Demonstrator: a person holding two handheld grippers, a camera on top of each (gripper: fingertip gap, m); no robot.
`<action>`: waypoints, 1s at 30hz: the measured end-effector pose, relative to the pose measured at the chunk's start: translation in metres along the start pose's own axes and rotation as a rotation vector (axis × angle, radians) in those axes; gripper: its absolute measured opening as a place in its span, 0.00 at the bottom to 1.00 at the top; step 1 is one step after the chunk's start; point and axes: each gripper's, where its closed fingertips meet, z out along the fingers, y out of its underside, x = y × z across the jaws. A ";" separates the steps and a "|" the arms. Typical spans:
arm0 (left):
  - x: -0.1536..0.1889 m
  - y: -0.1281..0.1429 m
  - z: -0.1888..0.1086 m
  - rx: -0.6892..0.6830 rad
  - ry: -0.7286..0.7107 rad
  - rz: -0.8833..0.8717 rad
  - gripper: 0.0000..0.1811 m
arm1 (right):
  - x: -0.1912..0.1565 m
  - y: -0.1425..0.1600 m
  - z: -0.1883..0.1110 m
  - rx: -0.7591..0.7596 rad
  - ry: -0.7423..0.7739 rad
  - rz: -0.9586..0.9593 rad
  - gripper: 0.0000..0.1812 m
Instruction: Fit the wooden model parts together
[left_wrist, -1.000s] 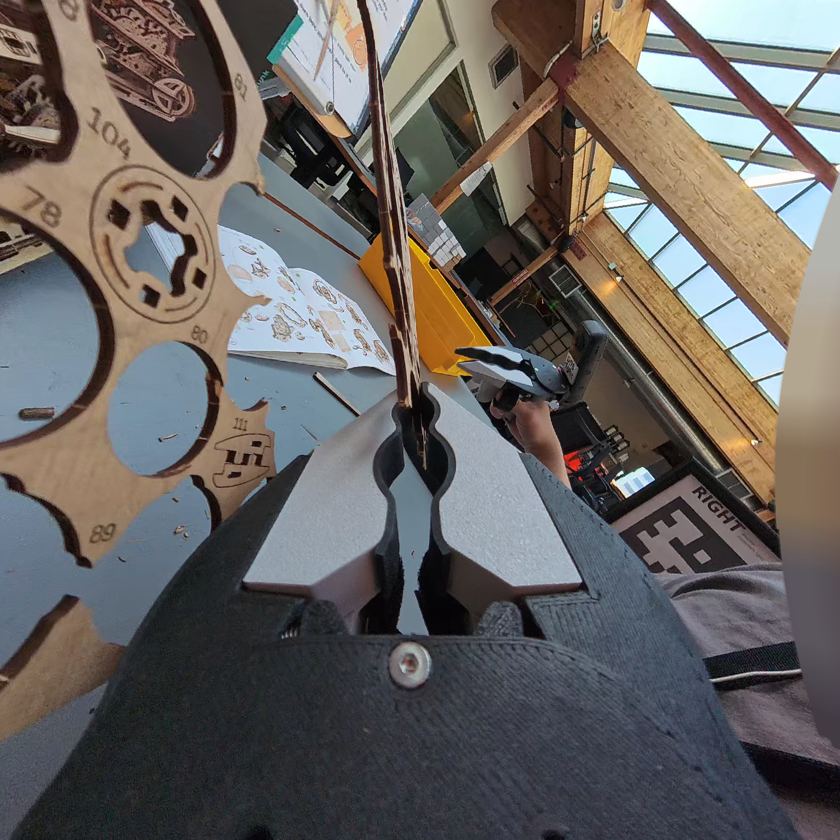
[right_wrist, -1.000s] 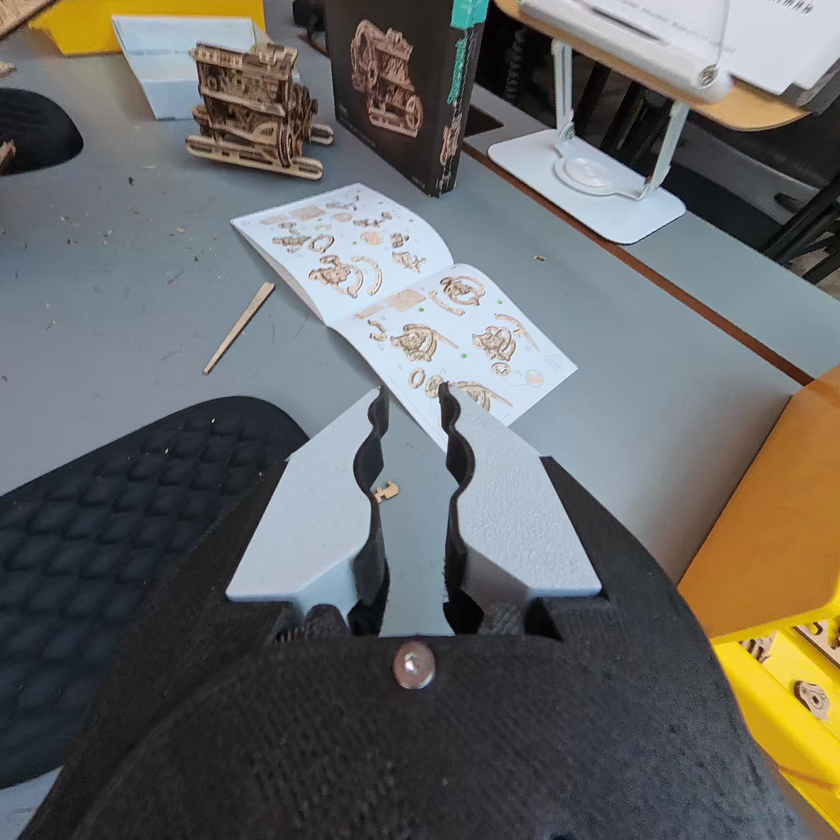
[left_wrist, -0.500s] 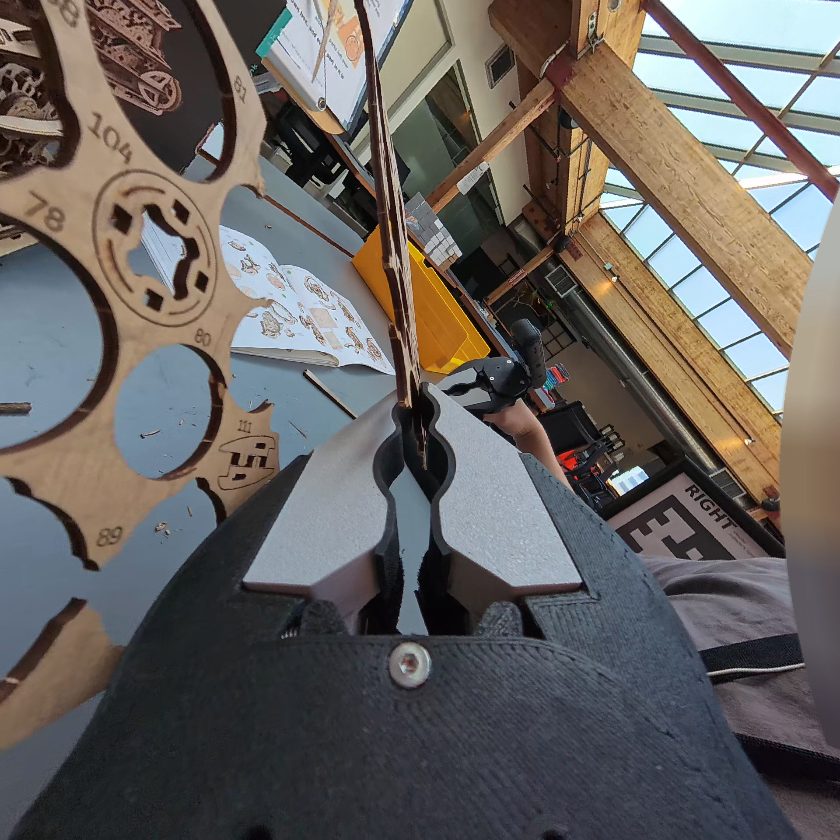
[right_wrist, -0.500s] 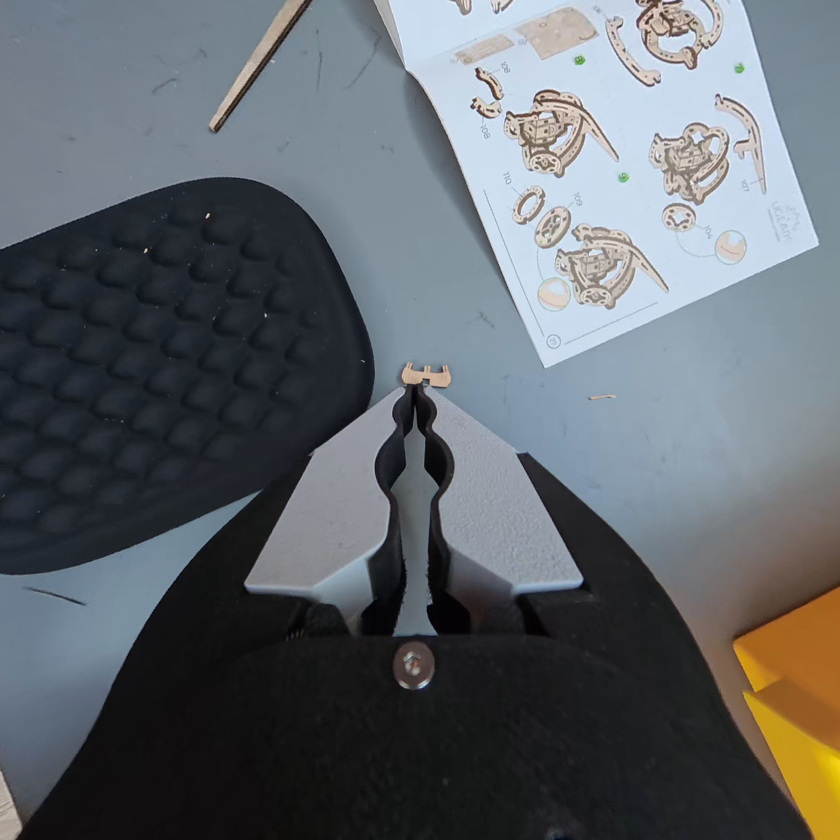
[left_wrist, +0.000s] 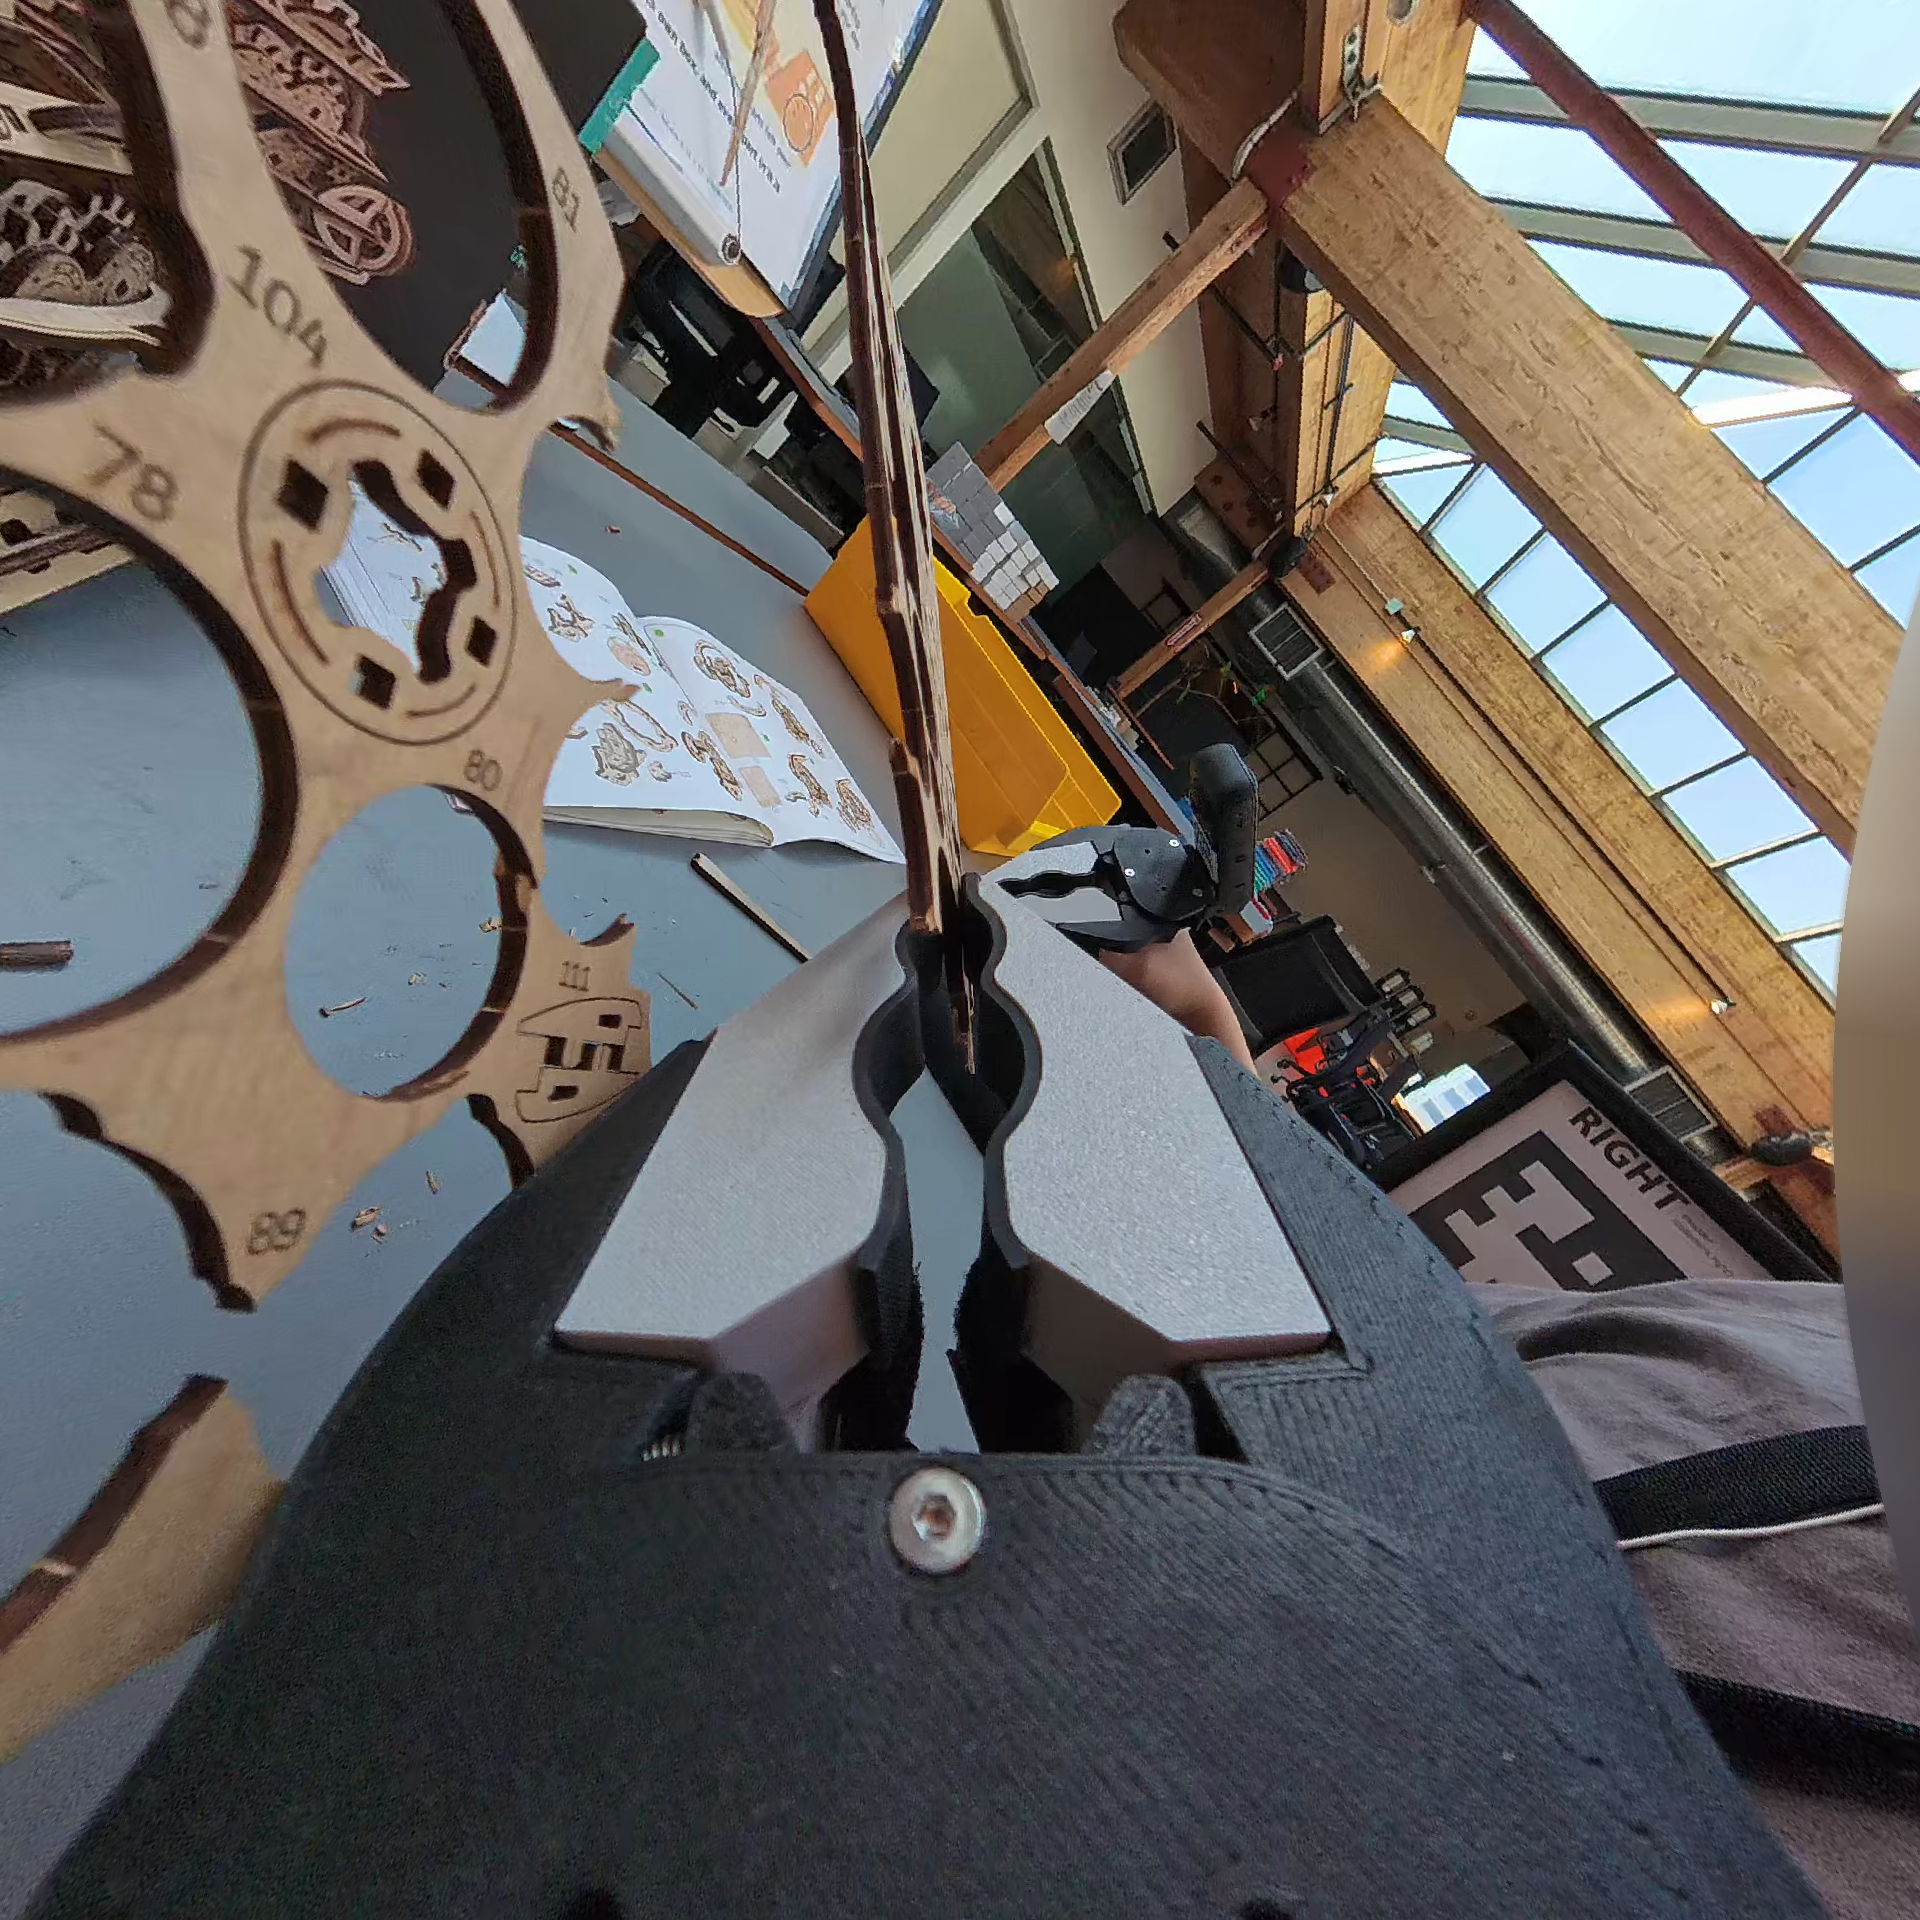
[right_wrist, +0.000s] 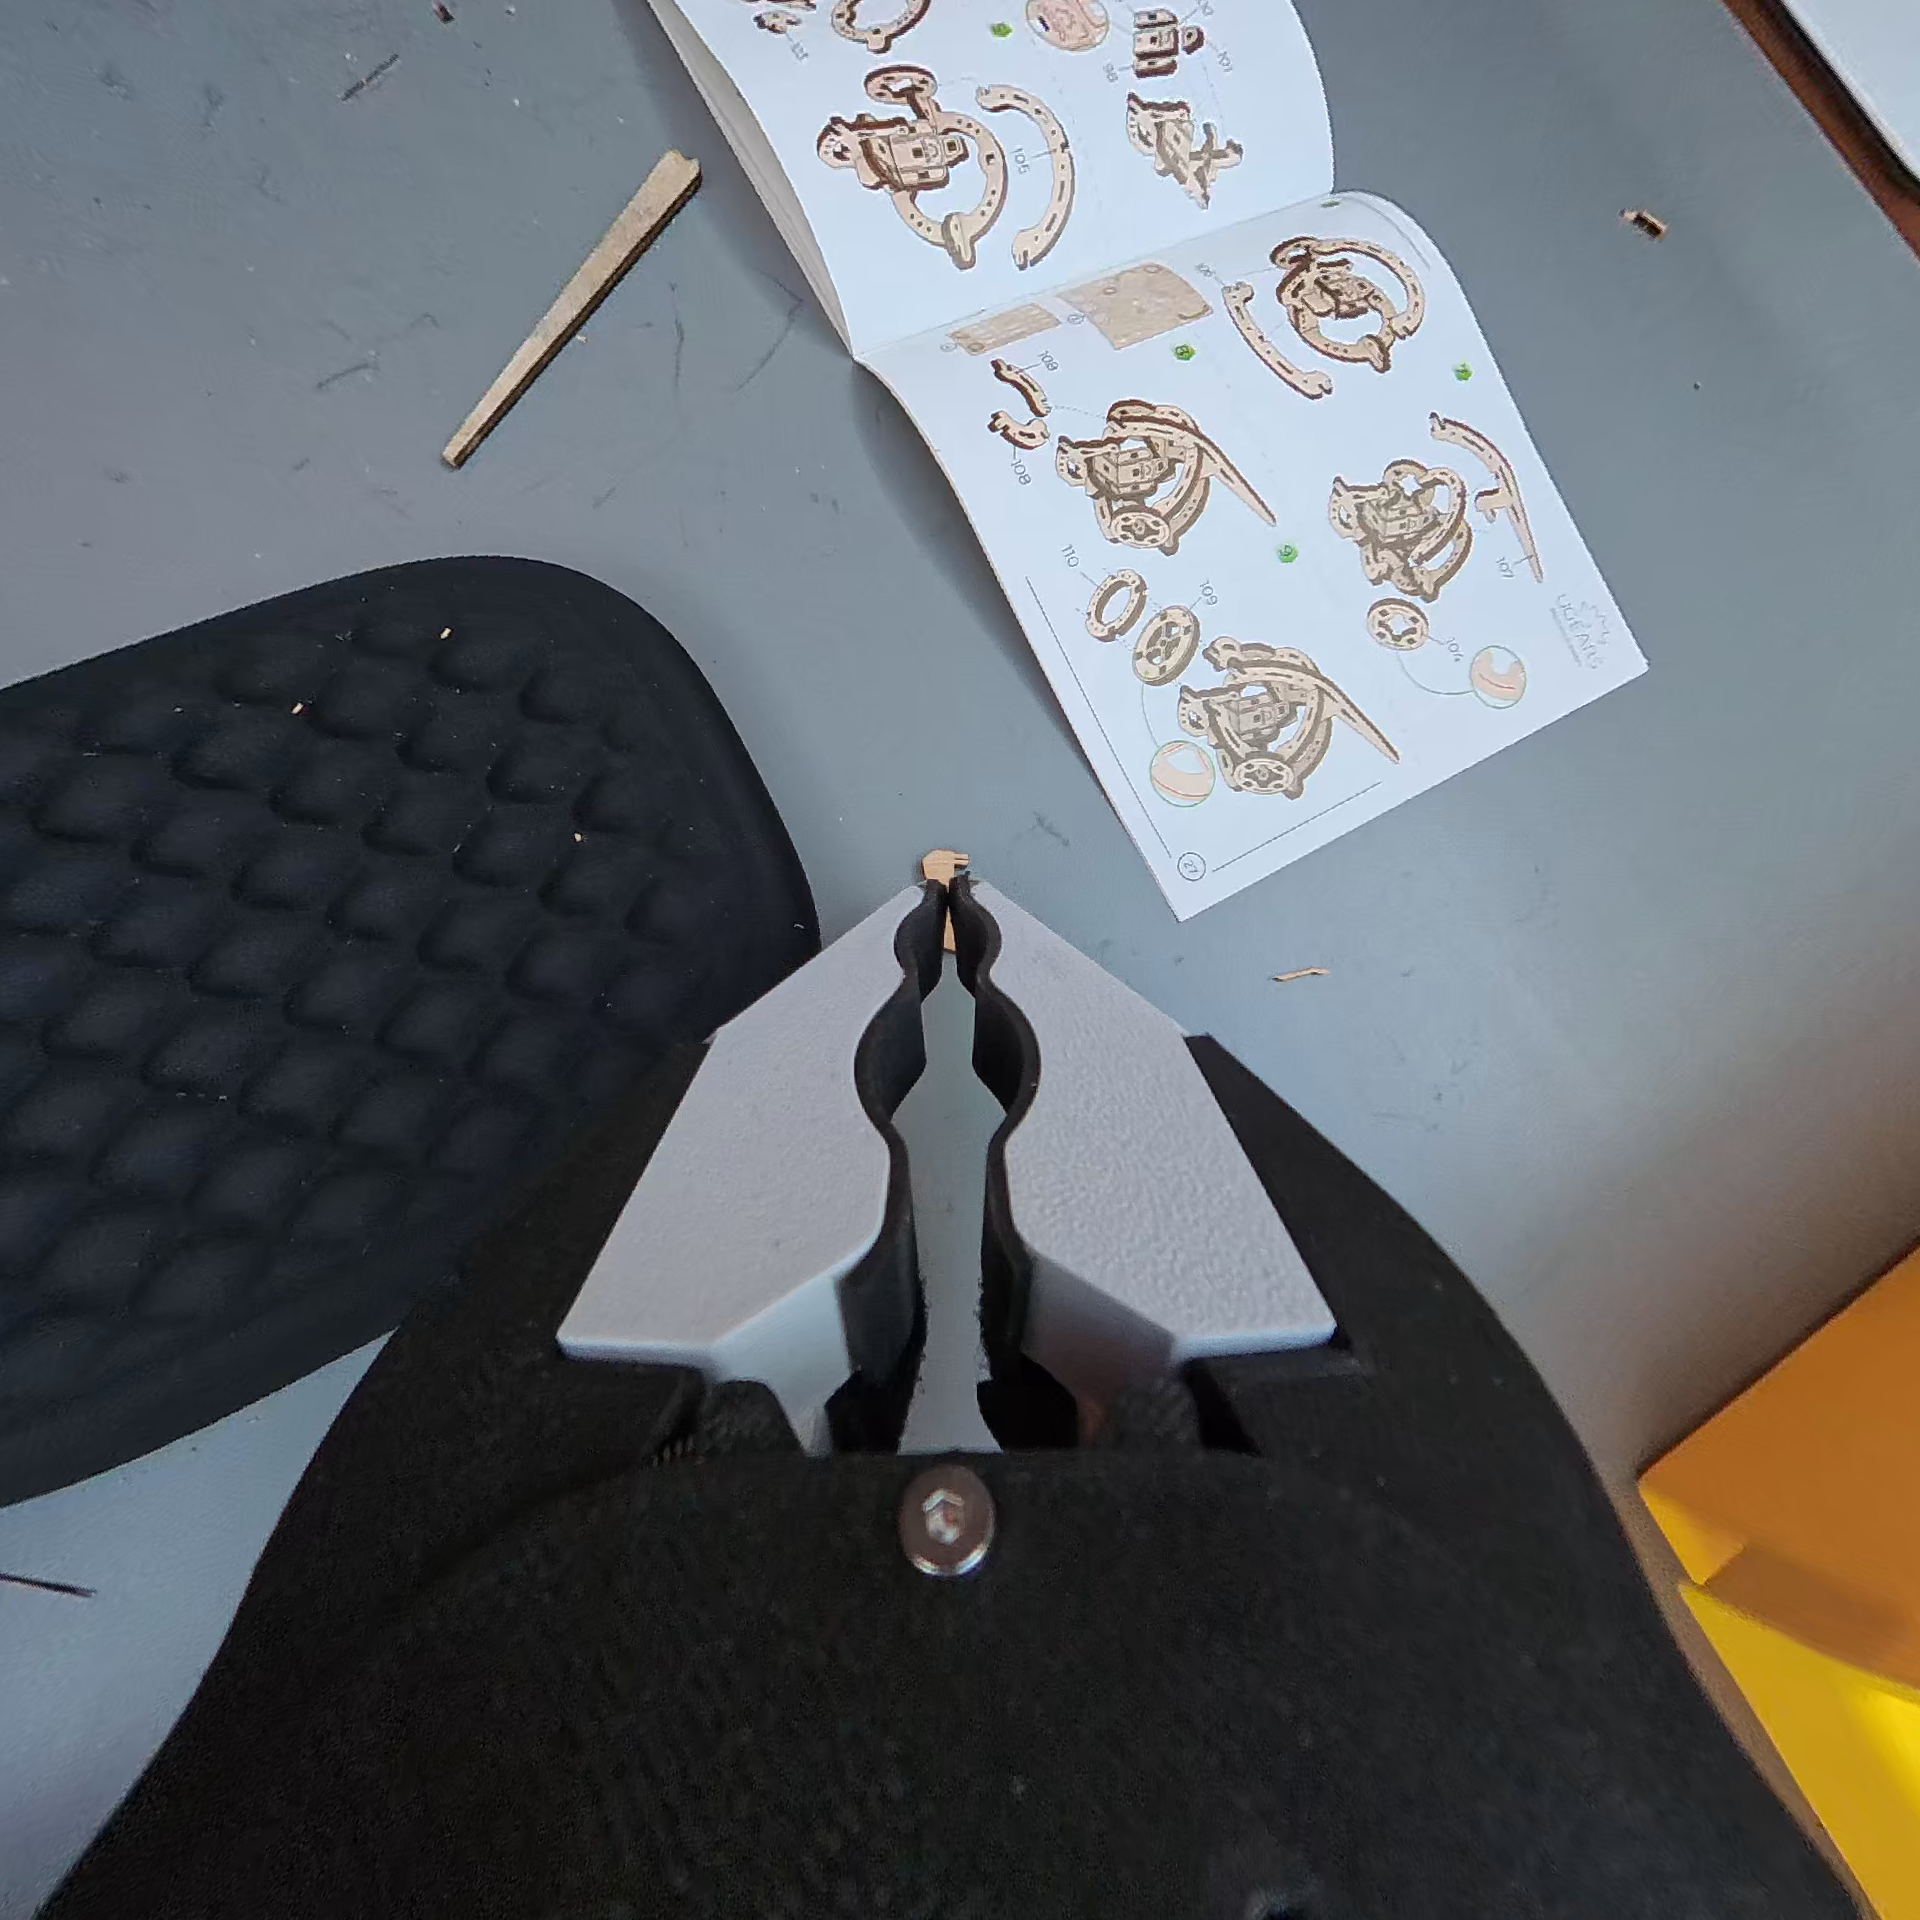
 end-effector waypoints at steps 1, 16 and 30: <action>0.000 0.000 0.001 0.000 0.007 -0.007 0.00 | -0.001 -0.004 0.000 0.015 -0.002 0.011 0.00; -0.003 0.016 0.008 0.022 0.045 -0.040 0.00 | -0.151 -0.249 0.057 0.637 -0.656 0.557 0.25; -0.008 0.034 0.013 -0.009 0.120 -0.176 0.00 | -0.151 -0.241 0.065 0.561 -0.974 0.805 0.00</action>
